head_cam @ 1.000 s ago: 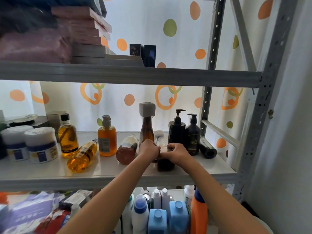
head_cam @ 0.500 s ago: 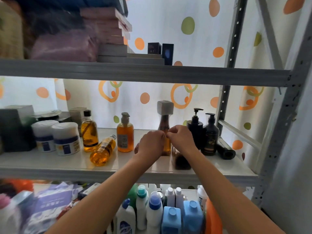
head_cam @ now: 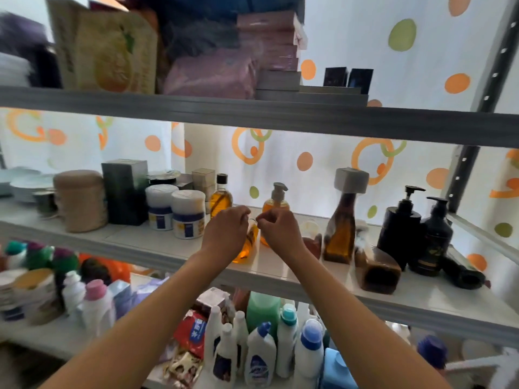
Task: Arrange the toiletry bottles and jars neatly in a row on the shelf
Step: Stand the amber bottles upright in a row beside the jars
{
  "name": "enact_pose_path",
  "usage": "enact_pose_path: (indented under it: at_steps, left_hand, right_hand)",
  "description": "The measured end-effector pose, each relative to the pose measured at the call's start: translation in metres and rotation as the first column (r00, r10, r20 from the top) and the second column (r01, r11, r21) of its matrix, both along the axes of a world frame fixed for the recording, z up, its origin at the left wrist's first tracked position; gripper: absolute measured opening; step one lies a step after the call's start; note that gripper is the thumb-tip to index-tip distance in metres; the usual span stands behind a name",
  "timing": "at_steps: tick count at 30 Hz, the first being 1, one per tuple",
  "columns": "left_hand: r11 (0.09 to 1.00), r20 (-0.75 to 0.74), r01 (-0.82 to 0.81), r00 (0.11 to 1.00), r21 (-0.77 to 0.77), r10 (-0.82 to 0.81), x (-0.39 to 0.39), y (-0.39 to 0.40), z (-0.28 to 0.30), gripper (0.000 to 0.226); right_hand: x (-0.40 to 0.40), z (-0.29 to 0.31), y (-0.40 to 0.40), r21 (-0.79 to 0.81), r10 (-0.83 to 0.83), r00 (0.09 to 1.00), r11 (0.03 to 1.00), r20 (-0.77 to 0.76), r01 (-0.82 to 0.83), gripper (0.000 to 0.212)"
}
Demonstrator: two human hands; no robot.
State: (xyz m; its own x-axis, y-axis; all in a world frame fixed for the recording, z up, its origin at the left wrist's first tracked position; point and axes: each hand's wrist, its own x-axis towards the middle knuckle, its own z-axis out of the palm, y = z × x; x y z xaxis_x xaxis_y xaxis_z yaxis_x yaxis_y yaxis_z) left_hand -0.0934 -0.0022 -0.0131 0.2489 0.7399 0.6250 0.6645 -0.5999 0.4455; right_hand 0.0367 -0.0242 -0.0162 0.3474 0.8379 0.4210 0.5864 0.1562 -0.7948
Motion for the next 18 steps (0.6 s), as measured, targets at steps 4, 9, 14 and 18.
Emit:
enact_pose_path:
  at_steps: [4, 9, 14, 18]
  left_hand:
    - [0.997, -0.001, 0.014, 1.000, -0.072, -0.014, -0.022, 0.013, -0.004, 0.028]
    - [0.991, 0.034, 0.044, 0.999, -0.126, -0.040, -0.032, 0.030, -0.005, 0.027]
    - [0.977, 0.083, 0.063, 0.995, -0.204, -0.047, -0.029, 0.040, -0.017, 0.027]
    - [0.936, -0.066, 0.044, 0.995, -0.350, -0.072, -0.017, 0.049, -0.026, 0.042]
  right_hand:
    - [-0.015, -0.011, 0.011, -0.018, 0.058, 0.997, 0.998, -0.056, -0.059, 0.015]
    - [-0.020, -0.024, 0.022, -0.019, 0.055, 0.992, 0.998, -0.110, -0.057, 0.012]
    - [-0.015, -0.033, 0.032, 0.003, 0.036, 0.979, 0.999, -0.200, -0.036, 0.016]
    - [-0.010, -0.040, 0.040, 0.013, -0.070, 0.987, 0.997, -0.147, 0.073, 0.016]
